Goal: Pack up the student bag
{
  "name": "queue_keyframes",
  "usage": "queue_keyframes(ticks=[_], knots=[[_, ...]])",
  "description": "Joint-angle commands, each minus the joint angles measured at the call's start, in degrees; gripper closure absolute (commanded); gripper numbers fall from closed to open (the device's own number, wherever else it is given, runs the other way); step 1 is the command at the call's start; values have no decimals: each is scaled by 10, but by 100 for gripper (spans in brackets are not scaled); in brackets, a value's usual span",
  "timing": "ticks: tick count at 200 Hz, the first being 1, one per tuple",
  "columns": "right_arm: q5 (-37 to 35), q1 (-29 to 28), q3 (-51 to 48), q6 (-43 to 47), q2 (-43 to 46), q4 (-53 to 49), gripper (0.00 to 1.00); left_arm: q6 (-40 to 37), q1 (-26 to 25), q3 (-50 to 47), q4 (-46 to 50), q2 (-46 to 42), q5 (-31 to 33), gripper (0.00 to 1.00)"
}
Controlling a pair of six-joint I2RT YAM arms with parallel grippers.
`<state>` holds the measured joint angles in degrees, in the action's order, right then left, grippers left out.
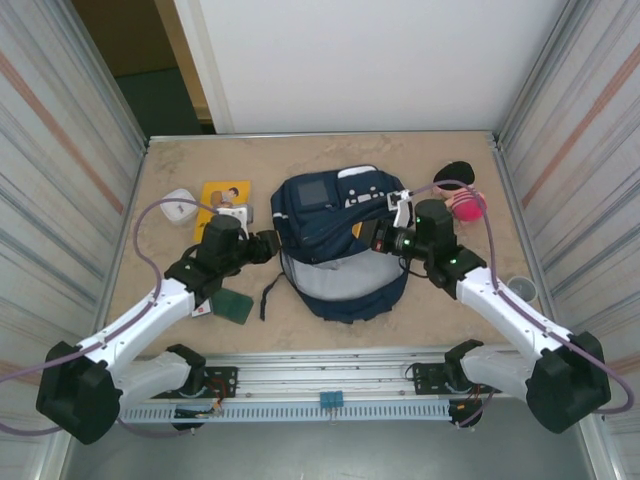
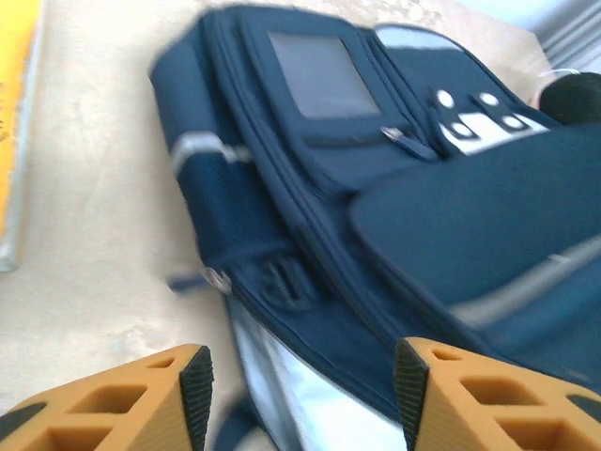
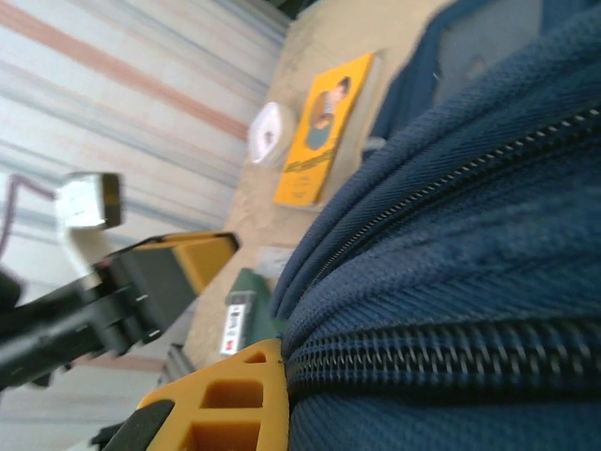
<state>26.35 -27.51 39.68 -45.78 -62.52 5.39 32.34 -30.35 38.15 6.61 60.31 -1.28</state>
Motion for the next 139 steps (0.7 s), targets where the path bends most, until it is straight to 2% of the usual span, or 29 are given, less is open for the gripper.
queue_keyframes(ticks=[1,15,23,43,49,58,66,94,116,139], knots=[[-107,-18,-9,-14,-12,105,100,32,-19,7,6,4,-4,44],[-128,-27,-14,-17,-25,103,100,40,-20,0,-6,13,-4,45],[-131,-28,-21,-26,-30,97,95,45,-20,1,-10,17,-5,46],[-126,-29,-42,-54,-31,72,75,62,-26,-3,-27,26,-9,47],[-122,-30,-47,-61,-30,59,66,65,-30,-5,-34,29,-8,47],[-112,-30,-47,-66,-28,22,54,70,-38,-7,-45,34,-4,48],[-101,-30,-38,-63,-29,-23,48,70,-43,-7,-49,41,-3,47],[-83,-33,-2,-48,-34,-197,39,71,-48,-2,-54,67,-5,47],[-71,-33,18,-42,-29,-289,32,64,-47,8,-48,78,10,46],[-91,-33,34,-37,-12,-373,24,51,-46,26,-32,88,27,45]])
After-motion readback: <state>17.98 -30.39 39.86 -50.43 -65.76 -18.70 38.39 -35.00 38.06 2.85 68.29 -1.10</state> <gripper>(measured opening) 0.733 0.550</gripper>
